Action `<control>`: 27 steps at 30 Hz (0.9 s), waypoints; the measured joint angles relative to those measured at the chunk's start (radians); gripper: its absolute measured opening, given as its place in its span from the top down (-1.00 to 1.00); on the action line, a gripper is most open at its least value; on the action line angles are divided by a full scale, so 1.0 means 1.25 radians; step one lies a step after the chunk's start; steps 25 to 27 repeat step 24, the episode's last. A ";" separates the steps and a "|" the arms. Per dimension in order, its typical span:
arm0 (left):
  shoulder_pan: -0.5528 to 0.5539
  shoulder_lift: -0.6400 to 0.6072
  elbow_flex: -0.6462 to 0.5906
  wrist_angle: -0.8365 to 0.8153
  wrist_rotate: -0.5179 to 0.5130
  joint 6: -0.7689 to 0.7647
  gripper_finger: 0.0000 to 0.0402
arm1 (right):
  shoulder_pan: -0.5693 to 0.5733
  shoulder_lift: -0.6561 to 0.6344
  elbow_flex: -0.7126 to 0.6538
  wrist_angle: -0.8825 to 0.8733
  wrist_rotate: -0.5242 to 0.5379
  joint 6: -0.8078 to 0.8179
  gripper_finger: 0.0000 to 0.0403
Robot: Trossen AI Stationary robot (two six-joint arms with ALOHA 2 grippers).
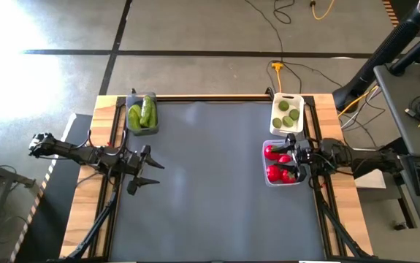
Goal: Sort produce into baskets
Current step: Return to Home Position
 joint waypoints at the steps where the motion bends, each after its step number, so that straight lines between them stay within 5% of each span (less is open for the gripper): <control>1: 0.000 0.001 0.000 0.000 0.000 0.000 -0.27 | 0.000 0.000 0.000 0.000 0.000 -0.001 -0.26; 27: 0.000 0.002 0.000 0.000 0.000 0.000 -0.27 | 0.000 -0.001 -0.011 0.028 0.001 0.000 -0.27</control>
